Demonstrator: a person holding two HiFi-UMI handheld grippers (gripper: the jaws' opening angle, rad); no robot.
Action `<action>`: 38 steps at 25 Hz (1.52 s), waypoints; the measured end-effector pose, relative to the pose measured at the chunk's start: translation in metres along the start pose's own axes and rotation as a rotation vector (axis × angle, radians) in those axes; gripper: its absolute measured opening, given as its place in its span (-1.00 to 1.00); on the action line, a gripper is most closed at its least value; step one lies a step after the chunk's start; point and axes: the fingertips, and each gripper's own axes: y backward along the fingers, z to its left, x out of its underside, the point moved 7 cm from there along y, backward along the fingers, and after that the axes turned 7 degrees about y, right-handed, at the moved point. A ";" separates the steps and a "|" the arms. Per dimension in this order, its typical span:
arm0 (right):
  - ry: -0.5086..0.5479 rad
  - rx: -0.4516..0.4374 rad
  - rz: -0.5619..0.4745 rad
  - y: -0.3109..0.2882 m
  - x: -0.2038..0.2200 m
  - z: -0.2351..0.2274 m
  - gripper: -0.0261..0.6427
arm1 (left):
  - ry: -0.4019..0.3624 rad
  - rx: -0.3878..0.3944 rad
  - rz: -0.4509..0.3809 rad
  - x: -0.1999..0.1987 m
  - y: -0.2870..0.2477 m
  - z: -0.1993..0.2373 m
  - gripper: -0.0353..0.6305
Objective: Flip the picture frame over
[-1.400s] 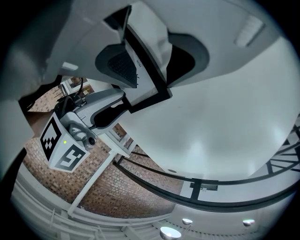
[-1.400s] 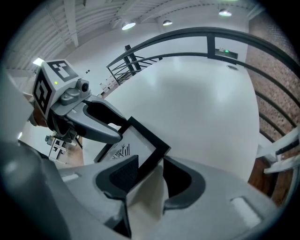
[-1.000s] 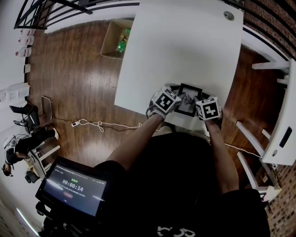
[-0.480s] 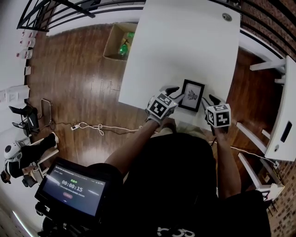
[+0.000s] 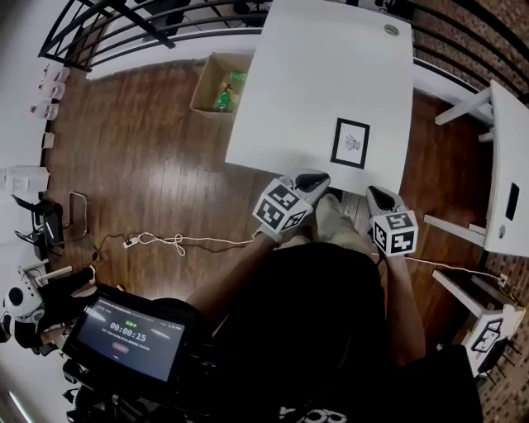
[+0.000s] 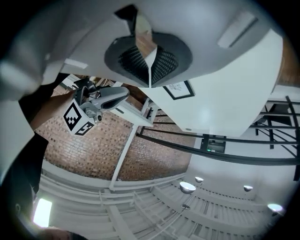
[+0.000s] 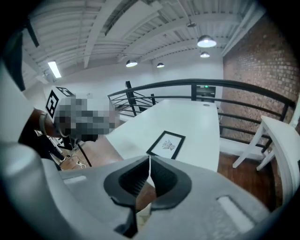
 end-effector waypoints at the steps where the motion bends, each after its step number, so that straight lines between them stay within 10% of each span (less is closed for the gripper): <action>1: 0.023 -0.001 -0.027 0.014 0.004 0.015 -0.94 | -0.008 0.026 -0.004 0.008 0.010 -0.013 -0.84; 12: 0.214 -0.023 -0.119 0.131 0.061 0.146 -0.94 | 0.008 0.125 -0.053 0.101 0.096 -0.135 -0.85; 38: 0.236 -0.041 -0.253 0.336 0.238 0.220 -0.94 | 0.005 0.106 -0.165 0.217 0.135 -0.393 -0.85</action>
